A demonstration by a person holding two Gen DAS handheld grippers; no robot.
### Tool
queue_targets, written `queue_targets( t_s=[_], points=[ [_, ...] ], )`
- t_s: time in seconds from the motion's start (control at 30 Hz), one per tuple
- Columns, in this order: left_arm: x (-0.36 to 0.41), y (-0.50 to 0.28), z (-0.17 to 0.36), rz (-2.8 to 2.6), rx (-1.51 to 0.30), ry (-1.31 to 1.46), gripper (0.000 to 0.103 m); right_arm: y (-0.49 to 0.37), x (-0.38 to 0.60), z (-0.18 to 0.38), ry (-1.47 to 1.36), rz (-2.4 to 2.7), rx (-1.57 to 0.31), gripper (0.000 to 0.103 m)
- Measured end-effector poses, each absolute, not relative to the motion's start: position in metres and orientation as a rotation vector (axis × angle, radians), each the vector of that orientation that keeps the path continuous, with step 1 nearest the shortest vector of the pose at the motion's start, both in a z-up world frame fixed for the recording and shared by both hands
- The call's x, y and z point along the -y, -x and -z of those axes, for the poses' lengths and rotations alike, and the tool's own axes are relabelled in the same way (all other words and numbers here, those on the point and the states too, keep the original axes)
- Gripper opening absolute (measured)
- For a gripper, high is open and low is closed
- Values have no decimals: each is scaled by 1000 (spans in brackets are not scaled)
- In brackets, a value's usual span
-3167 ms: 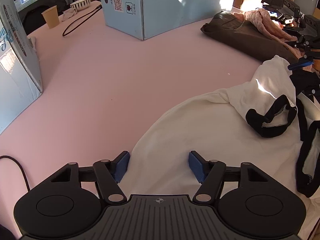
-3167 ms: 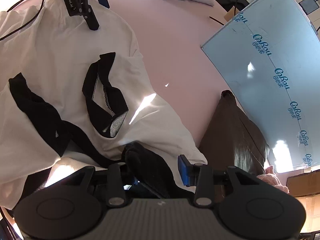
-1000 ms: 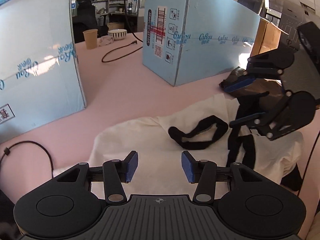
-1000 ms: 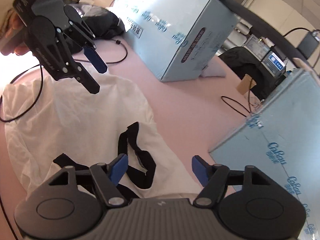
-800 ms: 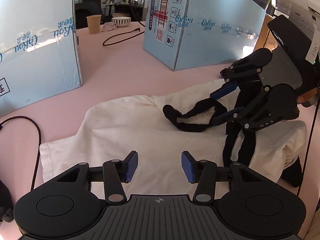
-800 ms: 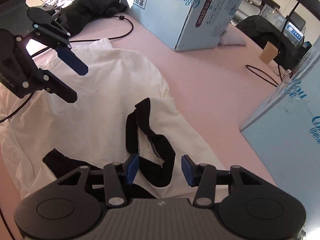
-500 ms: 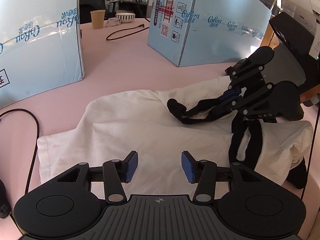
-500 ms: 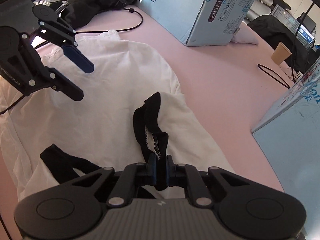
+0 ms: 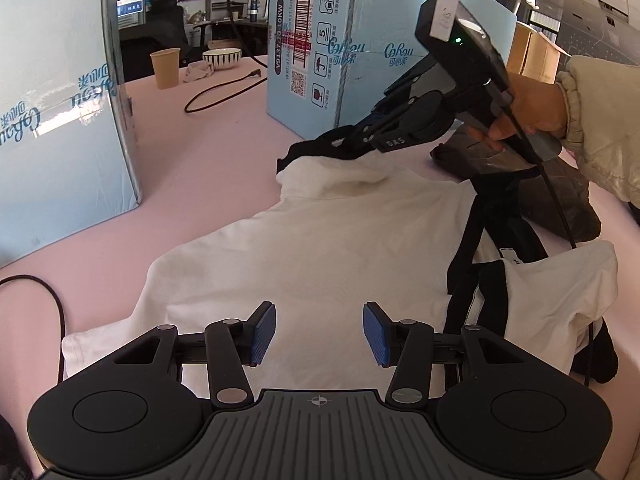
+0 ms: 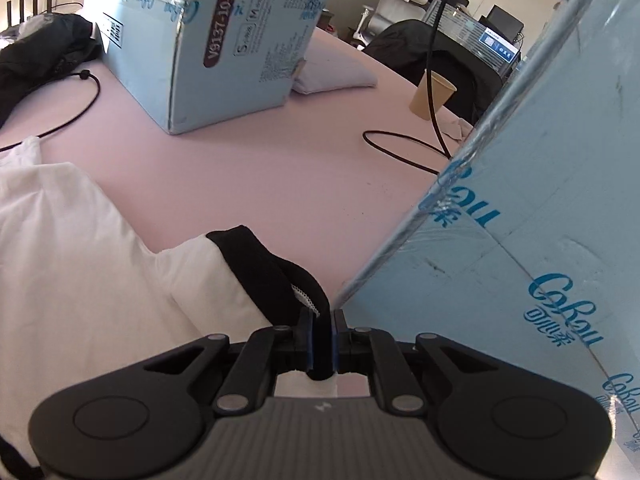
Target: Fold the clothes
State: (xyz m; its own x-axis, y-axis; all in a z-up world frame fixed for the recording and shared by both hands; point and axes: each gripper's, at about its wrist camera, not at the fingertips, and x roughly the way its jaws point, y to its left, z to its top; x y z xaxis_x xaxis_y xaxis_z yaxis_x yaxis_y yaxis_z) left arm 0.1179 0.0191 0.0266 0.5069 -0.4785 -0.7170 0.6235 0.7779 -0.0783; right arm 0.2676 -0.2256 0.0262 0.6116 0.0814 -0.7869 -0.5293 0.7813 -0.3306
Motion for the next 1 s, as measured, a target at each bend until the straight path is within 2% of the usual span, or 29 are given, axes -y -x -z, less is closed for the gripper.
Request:
queue_targets(
  t_s=[0.03,0.13,0.17,0.23,0.3,0.4,0.57,0.6,0.67,0.7,0.73,0.97,1.0],
  points=[
    [-17,-121,-26,669,-800,-197,49,-270,226,-22,584,-367,-856,16],
    [-14,-126,-25,665,-817,-178,49,-269,231,-20,561,-311,-831,38],
    [-14,-127,-25,660,-825,-171,49,-265,233,-24,549,-301,-810,42],
    [-16,-129,-24,656,-844,-153,52,-256,238,-36,524,-289,-762,65],
    [-19,-129,-23,656,-863,-133,60,-235,248,-64,450,-337,-710,75],
    [-19,-124,-23,676,-878,-131,65,-195,269,-99,261,-561,-811,84],
    [-16,-101,-22,752,-897,-161,70,-122,277,-98,140,-728,-1050,83],
    [-17,-95,-20,762,-905,-167,70,-107,278,-89,128,-721,-1100,79],
    [-23,-81,-18,774,-923,-177,70,-88,277,-74,123,-695,-1149,65],
    [-27,-76,-17,776,-932,-176,70,-81,277,-63,96,-689,-1177,53],
    [-34,-68,-16,779,-944,-172,70,-76,276,-58,60,-696,-1184,49],
    [-76,-25,-8,752,-995,-167,71,-64,266,-38,-27,-705,-1217,48],
    [-80,-20,-8,749,-996,-168,71,-64,264,-40,-25,-706,-1199,39]
  ],
)
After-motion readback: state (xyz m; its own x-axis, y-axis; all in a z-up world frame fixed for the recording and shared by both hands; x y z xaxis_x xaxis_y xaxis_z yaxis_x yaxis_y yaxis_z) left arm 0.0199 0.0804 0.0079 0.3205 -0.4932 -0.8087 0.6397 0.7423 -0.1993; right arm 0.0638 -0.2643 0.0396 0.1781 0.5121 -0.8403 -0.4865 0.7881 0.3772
